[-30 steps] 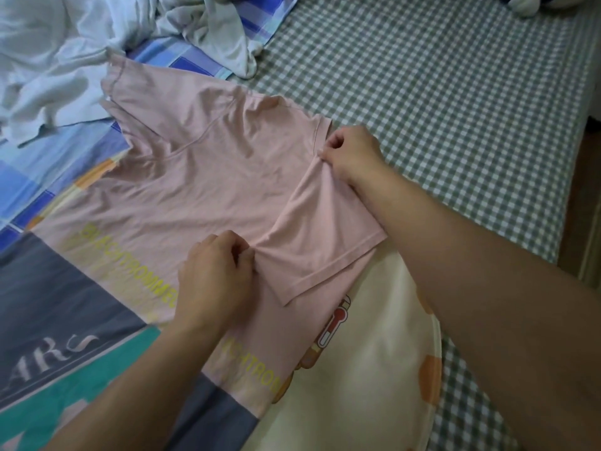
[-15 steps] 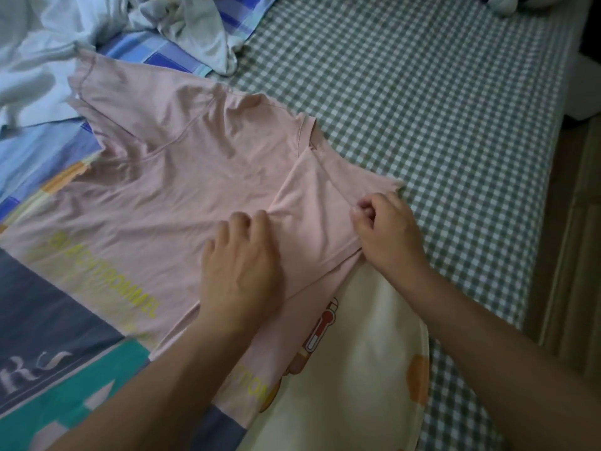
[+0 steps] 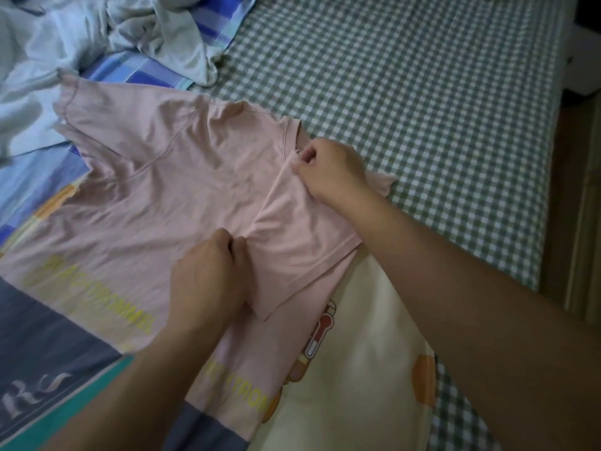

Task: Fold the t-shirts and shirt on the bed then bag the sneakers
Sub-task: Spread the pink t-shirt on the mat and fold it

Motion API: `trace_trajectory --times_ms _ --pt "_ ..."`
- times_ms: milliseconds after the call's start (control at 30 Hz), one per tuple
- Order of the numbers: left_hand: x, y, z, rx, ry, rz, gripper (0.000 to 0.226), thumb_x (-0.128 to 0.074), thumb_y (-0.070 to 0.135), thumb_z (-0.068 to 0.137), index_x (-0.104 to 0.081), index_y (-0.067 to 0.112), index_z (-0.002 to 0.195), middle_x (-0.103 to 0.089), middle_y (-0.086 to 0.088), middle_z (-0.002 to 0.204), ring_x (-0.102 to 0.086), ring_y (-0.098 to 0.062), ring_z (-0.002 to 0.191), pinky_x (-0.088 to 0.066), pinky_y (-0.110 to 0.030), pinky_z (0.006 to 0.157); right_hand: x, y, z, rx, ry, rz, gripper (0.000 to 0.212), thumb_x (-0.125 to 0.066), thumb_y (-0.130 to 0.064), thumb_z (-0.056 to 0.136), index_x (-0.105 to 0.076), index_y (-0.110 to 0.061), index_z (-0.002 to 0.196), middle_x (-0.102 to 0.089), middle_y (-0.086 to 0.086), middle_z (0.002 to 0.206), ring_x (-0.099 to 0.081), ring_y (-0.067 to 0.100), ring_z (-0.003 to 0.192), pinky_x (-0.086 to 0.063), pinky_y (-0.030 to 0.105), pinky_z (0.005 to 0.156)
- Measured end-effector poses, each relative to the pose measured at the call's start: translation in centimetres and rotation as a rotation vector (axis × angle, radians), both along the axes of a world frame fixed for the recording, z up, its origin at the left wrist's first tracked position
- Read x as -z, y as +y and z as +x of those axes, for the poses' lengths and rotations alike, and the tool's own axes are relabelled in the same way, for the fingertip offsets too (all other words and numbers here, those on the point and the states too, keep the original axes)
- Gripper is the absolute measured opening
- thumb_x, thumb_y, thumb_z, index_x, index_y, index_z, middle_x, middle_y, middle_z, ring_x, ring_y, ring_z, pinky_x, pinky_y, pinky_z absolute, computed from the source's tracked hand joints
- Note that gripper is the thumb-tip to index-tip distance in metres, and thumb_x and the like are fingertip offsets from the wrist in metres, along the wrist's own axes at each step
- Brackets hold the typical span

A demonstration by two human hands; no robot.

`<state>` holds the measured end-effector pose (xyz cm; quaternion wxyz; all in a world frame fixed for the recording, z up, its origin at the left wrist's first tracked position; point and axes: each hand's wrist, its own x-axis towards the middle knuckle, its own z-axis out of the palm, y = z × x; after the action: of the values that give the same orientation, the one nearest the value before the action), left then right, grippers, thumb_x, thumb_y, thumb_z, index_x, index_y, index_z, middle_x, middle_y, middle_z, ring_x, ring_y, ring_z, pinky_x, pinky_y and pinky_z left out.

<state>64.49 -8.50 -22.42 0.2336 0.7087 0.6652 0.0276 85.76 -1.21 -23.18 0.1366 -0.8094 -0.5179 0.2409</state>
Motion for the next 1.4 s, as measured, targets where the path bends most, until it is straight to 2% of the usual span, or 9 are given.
trace_trajectory --times_ms 267,467,600,767,1000,1067,1167,1267,1400 --pt "1.1 -0.1 -1.1 0.070 0.176 0.136 0.020 -0.050 0.035 0.099 -0.054 0.018 0.089 -0.062 -0.017 0.095 -0.057 -0.040 0.094 -0.039 -0.047 0.077 1.2 4.0 -0.5 0.016 0.096 -0.018 0.016 -0.073 -0.041 0.088 -0.066 -0.027 0.084 -0.068 -0.007 0.092 -0.064 0.016 0.091 -0.055 0.043 0.089" --pt "1.4 -1.0 1.1 0.571 0.056 0.367 0.040 -0.058 0.023 0.091 -0.061 0.011 0.129 -0.053 -0.014 0.142 -0.046 -0.036 0.134 -0.036 -0.046 0.104 0.6 -3.9 -2.0 -0.159 -0.185 0.617 0.024 -0.052 -0.022 0.100 -0.065 -0.010 0.115 -0.059 0.008 0.118 -0.054 0.024 0.110 -0.045 0.039 0.098" --pt "3.6 -0.8 1.2 0.664 0.140 0.190 0.070 -0.029 0.053 0.103 -0.028 0.013 0.160 -0.020 -0.016 0.167 -0.011 -0.030 0.156 -0.014 -0.046 0.126 3.8 -7.8 -0.8 -0.496 -0.279 0.109 0.065 -0.025 -0.051 0.106 -0.021 -0.016 0.160 -0.015 0.006 0.168 -0.007 0.024 0.156 -0.014 0.045 0.125" --pt "4.4 -1.0 1.2 0.649 0.207 0.096 0.074 -0.007 0.066 0.101 -0.001 0.025 0.162 0.009 -0.016 0.168 0.014 -0.030 0.155 -0.001 -0.047 0.127 5.2 -6.8 1.8 -0.460 -0.370 -0.102 0.074 -0.004 -0.069 0.098 0.007 -0.031 0.160 0.016 -0.007 0.168 0.018 0.018 0.154 0.008 0.046 0.125" --pt "4.2 -0.8 1.1 0.644 0.160 0.066 0.074 -0.004 0.068 0.099 0.008 0.030 0.162 0.019 -0.014 0.167 0.023 -0.028 0.153 0.005 -0.047 0.126 4.8 -5.8 8.1 -0.246 -0.443 -0.205 0.065 -0.008 -0.060 0.103 -0.001 -0.032 0.161 0.005 -0.003 0.170 0.009 0.021 0.155 0.005 0.048 0.125" --pt "4.4 -0.7 1.0 0.643 0.138 0.073 0.075 -0.008 0.068 0.100 0.002 0.028 0.163 0.014 -0.015 0.168 0.019 -0.030 0.155 0.003 -0.048 0.126 4.2 -5.4 8.9 -0.067 -0.435 -0.153 0.060 -0.026 -0.056 0.104 -0.026 -0.029 0.158 -0.018 0.002 0.166 -0.012 0.027 0.153 -0.009 0.048 0.125" --pt "4.7 -0.7 0.9 0.636 0.126 0.072 0.075 -0.011 0.067 0.100 -0.007 0.026 0.163 0.006 -0.017 0.168 0.011 -0.032 0.156 -0.002 -0.050 0.126 2.9 -5.1 8.2 0.320 -0.061 0.054 0.033 -0.060 -0.044 0.095 -0.065 -0.026 0.123 -0.048 0.001 0.133 -0.043 0.024 0.129 -0.036 0.039 0.112" --pt "4.8 -0.6 0.8 0.652 0.091 0.075 0.075 -0.011 0.067 0.101 -0.009 0.024 0.163 0.004 -0.019 0.168 0.008 -0.033 0.156 -0.004 -0.051 0.126 1.7 -5.7 8.4 0.293 0.105 0.022 0.011 -0.074 -0.030 0.088 -0.069 -0.031 0.099 -0.052 0.000 0.120 -0.050 0.020 0.118 -0.043 0.033 0.105" --pt "5.0 -0.6 0.6 0.658 0.074 0.088 0.075 -0.012 0.066 0.102 -0.009 0.023 0.163 0.002 -0.020 0.168 0.006 -0.034 0.156 -0.006 -0.051 0.126 0.9 -5.7 9.8 0.238 0.104 -0.134 0.015 -0.082 -0.035 0.083 -0.068 -0.034 0.088 -0.052 -0.002 0.119 -0.051 0.017 0.114 -0.045 0.035 0.102"
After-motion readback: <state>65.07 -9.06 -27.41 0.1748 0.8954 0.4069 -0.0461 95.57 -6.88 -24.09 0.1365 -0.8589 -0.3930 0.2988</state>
